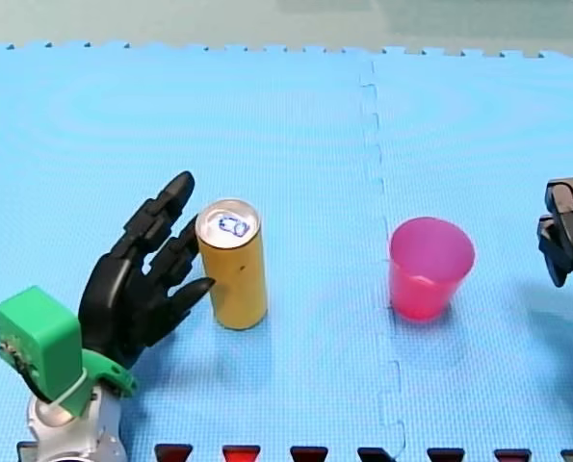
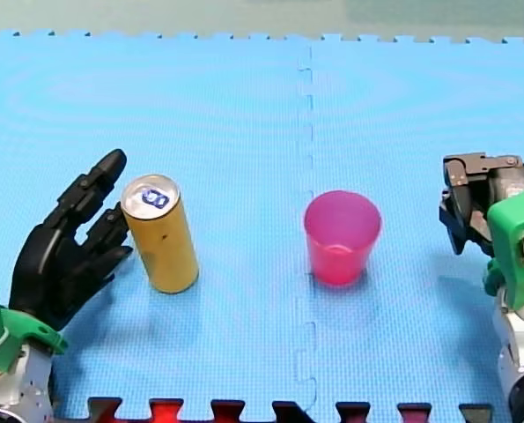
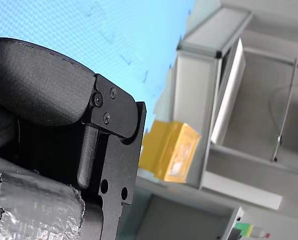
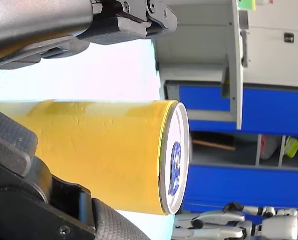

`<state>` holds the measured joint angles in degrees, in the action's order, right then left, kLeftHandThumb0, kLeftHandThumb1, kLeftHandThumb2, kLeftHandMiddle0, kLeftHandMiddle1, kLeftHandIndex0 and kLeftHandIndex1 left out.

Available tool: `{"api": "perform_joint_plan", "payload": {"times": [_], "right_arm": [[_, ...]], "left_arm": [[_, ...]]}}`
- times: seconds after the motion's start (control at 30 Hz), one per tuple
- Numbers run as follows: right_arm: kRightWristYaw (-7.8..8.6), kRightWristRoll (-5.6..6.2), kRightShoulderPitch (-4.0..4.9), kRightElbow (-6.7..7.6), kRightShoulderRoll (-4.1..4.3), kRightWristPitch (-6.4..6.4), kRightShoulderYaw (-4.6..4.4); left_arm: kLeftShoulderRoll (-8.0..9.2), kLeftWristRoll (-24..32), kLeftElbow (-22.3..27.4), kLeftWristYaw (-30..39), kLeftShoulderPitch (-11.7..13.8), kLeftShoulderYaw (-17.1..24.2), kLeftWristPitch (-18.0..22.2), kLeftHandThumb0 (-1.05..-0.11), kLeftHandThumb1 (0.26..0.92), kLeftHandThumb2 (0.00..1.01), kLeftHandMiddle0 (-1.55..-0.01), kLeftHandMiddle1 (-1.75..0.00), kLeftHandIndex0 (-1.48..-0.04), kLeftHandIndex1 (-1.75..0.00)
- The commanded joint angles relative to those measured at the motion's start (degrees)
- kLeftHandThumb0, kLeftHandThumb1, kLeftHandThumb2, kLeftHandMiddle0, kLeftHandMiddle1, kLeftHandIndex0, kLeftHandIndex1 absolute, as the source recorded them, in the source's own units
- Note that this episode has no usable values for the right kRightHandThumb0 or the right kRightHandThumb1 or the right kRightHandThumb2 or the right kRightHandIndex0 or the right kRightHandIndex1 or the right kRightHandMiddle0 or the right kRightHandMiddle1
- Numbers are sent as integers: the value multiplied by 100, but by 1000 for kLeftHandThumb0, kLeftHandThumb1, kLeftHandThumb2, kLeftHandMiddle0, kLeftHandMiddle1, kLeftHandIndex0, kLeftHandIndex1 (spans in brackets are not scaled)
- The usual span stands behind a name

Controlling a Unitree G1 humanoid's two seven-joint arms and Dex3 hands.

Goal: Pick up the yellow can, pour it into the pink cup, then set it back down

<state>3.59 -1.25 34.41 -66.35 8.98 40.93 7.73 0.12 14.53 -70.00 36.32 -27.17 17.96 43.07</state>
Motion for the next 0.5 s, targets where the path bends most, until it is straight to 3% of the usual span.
{"api": "perform_joint_plan", "payload": {"times": [0.0, 0.17, 0.47], "right_arm": [[-2, 31, 8, 13, 42, -15, 15], [-7, 13, 21, -25, 57, -3, 13], [-95, -16, 45, -43, 81, -137, 3]], "left_arm": [[57, 24, -27, 33, -18, 30, -34, -1048, 746, 23, -212, 0, -251, -1], [130, 33, -64, 121, 31, 58, -141, -1048, 751, 20, -207, 0, -246, 0], [174, -8, -87, 61, 47, 62, -206, -1048, 759, 16, -201, 0, -240, 0]]}}
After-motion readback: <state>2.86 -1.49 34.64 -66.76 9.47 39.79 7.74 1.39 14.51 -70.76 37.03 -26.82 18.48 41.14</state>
